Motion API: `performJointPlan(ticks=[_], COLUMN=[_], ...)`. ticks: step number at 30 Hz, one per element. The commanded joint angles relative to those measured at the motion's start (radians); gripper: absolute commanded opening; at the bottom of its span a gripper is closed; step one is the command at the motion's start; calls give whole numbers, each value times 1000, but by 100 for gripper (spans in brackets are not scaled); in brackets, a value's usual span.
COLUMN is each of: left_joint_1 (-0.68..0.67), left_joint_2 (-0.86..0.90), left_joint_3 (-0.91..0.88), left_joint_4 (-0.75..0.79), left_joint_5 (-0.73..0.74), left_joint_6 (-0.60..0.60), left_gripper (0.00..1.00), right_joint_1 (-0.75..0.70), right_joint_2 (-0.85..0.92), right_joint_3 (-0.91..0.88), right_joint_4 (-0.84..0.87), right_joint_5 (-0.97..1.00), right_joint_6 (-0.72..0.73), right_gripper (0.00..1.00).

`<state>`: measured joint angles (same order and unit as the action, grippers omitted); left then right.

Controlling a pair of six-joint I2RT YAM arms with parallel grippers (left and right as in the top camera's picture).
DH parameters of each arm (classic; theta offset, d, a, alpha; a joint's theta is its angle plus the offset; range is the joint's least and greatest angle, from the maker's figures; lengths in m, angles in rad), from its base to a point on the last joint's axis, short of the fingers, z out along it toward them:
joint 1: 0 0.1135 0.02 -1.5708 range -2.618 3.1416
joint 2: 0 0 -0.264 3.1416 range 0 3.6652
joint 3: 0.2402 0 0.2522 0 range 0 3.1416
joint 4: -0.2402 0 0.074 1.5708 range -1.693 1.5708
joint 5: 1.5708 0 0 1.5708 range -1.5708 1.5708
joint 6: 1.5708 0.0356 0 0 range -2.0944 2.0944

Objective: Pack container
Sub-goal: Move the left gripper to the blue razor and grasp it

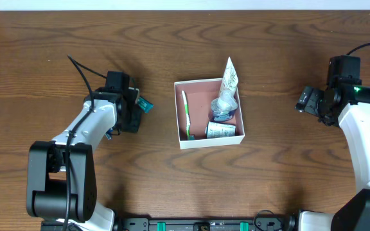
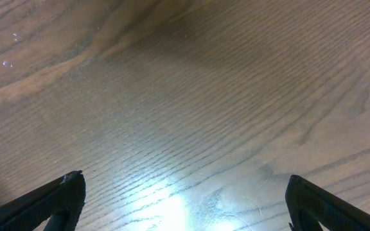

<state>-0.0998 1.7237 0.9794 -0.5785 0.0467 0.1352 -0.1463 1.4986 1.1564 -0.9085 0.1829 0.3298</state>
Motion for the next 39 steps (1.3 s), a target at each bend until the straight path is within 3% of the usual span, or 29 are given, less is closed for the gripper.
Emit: performJointPlan(ticks=[1,10,19,29,37,39], left_joint_1=[5,5,5,5,5,5], left_joint_2=[8,8,8,36,100,100], left_joint_3=[-8,-10,-10,-10,-10,-10], left_joint_4=[-22,-13,45,79,52,45], left_joint_5=[18,17,13,13,14,14], left_joint_6=[10,29,160,186,182,180], left_gripper=[43,45,57,58,57,43], right_joint_1=[-4,-4,-4,-4,-4,-4], right_joint_2=[7,7,7,7,7,7], right_joint_3=[6,6,6,6,6,6], right_joint_4=[-1,-1,-1,-1,-1,-1], right_joint_5=[3,3,3,3,3,3], right_joint_6=[14,14,14,14,14,14], right_gripper=[99,99,99,99,99,99])
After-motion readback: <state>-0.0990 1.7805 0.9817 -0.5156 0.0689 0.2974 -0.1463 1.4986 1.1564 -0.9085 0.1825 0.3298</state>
